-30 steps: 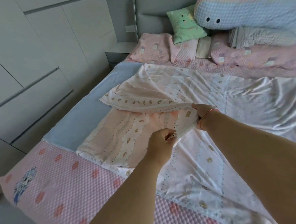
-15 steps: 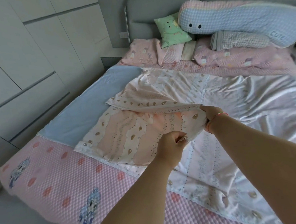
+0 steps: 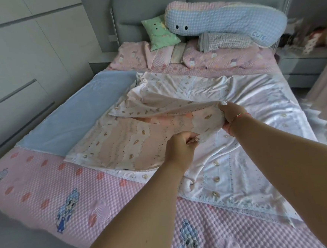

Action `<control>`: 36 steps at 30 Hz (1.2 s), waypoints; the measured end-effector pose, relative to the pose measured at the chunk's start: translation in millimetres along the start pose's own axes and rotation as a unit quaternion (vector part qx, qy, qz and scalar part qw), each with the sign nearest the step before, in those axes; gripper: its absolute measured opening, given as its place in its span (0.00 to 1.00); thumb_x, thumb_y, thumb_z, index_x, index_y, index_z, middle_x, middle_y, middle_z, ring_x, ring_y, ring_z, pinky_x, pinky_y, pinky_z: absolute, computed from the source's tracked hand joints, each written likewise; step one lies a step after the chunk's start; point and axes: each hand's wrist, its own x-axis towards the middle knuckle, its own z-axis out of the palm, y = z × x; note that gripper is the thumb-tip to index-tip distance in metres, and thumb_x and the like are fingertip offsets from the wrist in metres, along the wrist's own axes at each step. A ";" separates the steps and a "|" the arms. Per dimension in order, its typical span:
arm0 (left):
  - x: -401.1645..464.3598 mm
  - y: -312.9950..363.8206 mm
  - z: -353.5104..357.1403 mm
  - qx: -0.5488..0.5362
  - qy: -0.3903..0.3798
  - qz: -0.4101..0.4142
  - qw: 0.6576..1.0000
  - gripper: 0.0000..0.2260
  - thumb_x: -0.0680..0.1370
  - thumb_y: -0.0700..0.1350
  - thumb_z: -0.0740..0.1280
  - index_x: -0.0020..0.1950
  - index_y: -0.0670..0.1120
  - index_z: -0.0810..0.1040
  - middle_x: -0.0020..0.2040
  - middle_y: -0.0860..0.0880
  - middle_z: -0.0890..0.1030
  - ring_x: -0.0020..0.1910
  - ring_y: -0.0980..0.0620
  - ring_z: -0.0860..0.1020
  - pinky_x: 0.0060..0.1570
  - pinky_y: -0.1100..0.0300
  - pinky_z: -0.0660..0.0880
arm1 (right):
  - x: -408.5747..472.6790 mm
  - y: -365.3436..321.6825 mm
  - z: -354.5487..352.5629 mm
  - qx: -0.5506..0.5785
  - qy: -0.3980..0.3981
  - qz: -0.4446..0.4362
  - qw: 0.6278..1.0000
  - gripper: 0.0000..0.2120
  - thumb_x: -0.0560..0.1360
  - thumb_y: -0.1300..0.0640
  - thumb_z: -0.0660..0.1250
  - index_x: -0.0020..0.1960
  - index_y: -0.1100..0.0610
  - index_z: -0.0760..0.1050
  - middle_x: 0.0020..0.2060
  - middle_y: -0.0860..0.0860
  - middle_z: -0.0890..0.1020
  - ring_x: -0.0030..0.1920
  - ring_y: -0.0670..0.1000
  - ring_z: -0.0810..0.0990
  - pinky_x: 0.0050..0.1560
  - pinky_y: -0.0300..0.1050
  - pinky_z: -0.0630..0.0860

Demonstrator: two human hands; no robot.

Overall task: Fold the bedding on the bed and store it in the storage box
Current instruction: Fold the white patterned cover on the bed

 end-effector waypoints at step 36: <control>-40.9 220.8 363.9 0.053 0.052 -0.045 0.996 0.08 0.77 0.37 0.66 0.50 0.44 0.84 0.41 0.51 0.83 0.38 0.56 0.78 0.40 0.63 0.74 | 64.1 -55.7 -394.6 0.054 -0.073 0.018 0.996 0.04 0.76 0.62 0.63 0.48 0.56 0.74 0.42 0.57 0.79 0.41 0.56 0.78 0.46 0.51 0.77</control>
